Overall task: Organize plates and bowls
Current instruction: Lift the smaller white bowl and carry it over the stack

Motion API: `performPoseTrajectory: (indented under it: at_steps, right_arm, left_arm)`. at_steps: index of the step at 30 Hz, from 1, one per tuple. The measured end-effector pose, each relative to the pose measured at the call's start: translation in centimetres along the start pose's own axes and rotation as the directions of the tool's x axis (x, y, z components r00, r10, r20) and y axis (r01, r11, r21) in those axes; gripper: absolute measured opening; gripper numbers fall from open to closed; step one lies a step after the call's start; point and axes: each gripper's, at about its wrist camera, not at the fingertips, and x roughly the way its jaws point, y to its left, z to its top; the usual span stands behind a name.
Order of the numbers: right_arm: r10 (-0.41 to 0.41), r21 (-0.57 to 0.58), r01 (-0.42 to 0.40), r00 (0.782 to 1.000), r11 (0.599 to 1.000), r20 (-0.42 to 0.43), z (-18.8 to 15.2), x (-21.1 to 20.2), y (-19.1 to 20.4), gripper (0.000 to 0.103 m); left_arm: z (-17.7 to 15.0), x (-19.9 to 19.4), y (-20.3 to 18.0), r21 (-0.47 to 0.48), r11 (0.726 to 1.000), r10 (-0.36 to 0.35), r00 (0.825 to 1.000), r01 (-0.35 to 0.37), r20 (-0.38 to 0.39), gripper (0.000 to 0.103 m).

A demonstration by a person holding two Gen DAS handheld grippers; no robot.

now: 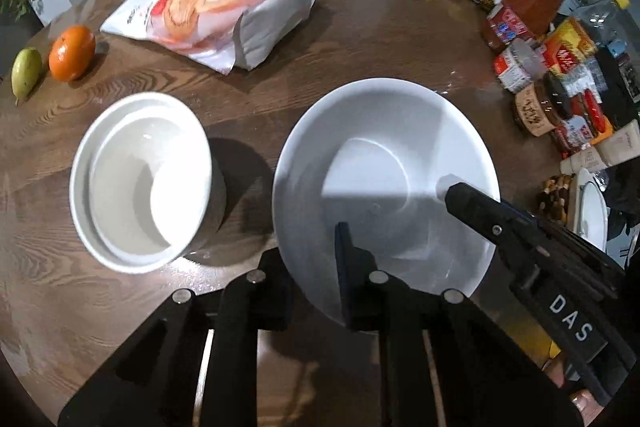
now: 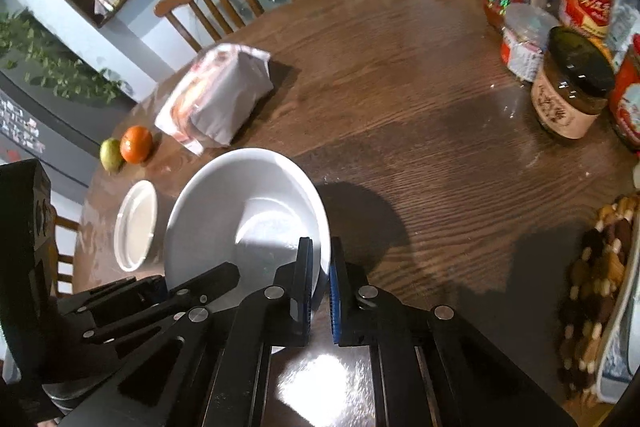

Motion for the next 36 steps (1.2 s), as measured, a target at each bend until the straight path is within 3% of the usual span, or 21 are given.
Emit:
performPoseTrajectory:
  at_steps: [11, 19, 29, 36]
  right_arm:
    - [0.032, 0.033, -0.037, 0.991, 0.999, 0.129, -2.7, -6.5, 0.6, 0.009]
    - [0.056, 0.041, -0.066, 0.977, 0.997, 0.205, -5.5, -11.2, 1.5, 0.009]
    - [0.064, 0.023, -0.073, 0.961, 0.997, 0.268, -8.0, -15.0, 2.8, 0.009]
    - [0.063, 0.015, -0.071, 0.956, 0.997, 0.287, -9.9, -16.6, 3.3, 0.009]
  left_arm:
    - [-2.5, -5.8, -2.2, 0.089, 0.996, -0.015, 0.993, 0.004, 0.120, 0.014]
    - [-5.4, -10.6, -3.5, 0.160, 0.986, -0.005, 0.972, -0.033, 0.233, 0.014]
    - [-8.4, -14.4, -3.9, 0.187, 0.982, -0.029, 0.952, -0.030, 0.305, 0.014]
    - [-10.5, -15.7, -4.2, 0.200, 0.980, -0.042, 0.950, -0.021, 0.310, 0.014]
